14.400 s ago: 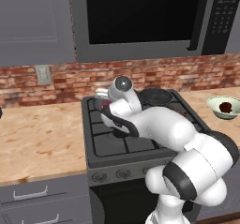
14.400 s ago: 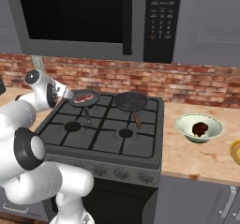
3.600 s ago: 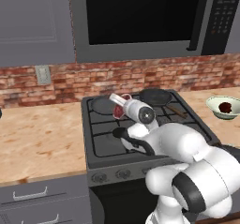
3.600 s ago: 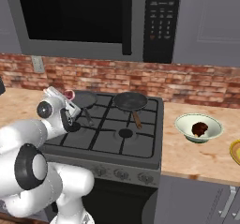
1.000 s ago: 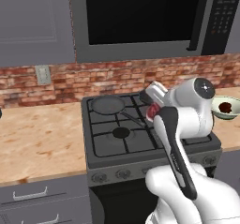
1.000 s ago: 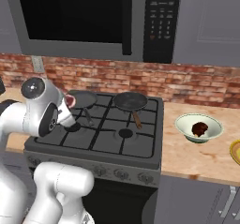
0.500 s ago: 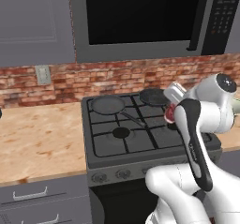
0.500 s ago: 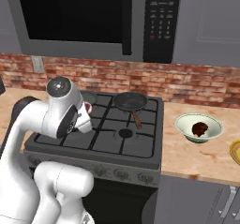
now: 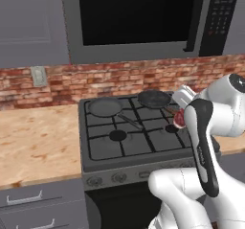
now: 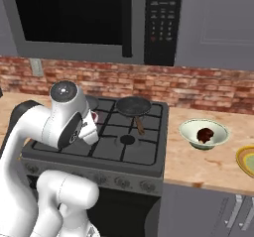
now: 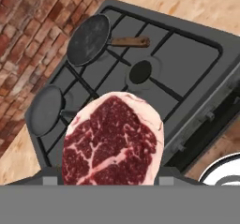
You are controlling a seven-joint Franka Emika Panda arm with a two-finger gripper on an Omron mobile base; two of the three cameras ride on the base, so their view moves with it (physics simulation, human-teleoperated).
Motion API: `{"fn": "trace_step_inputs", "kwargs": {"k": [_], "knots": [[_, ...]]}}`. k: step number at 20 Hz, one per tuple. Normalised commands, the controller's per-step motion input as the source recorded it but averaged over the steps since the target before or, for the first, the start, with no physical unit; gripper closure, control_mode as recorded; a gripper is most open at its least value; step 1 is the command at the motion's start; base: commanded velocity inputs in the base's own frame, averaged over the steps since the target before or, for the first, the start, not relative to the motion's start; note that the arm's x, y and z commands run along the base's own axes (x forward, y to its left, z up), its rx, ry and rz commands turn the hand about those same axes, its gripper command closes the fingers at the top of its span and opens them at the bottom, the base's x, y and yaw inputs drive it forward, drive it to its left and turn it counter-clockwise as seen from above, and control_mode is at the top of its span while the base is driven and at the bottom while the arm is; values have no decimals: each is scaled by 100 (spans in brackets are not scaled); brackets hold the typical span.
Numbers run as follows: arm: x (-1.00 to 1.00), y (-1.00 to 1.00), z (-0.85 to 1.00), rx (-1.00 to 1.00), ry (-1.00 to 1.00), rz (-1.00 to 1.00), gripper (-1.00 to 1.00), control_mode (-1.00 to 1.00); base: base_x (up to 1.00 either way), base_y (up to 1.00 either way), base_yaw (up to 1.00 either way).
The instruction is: Place one of the steaks on the plate and the other in the bowl. Then place the bowl in the fridge.
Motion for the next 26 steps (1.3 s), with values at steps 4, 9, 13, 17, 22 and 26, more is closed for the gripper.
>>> {"fn": "trace_step_inputs", "kwargs": {"k": [4,9,13,17,22,26], "knots": [[0,0,0,0,0,0,100,100,9,-100,0],[0,0,0,0,0,0,100,100,12,-100,0],[0,0,0,0,0,0,100,100,0,-100,0],[0,0,0,0,0,0,100,100,29,-100,0],[0,0,0,0,0,0,100,100,76,-42,0],[0,0,0,0,0,0,100,100,67,-28,0]]}}
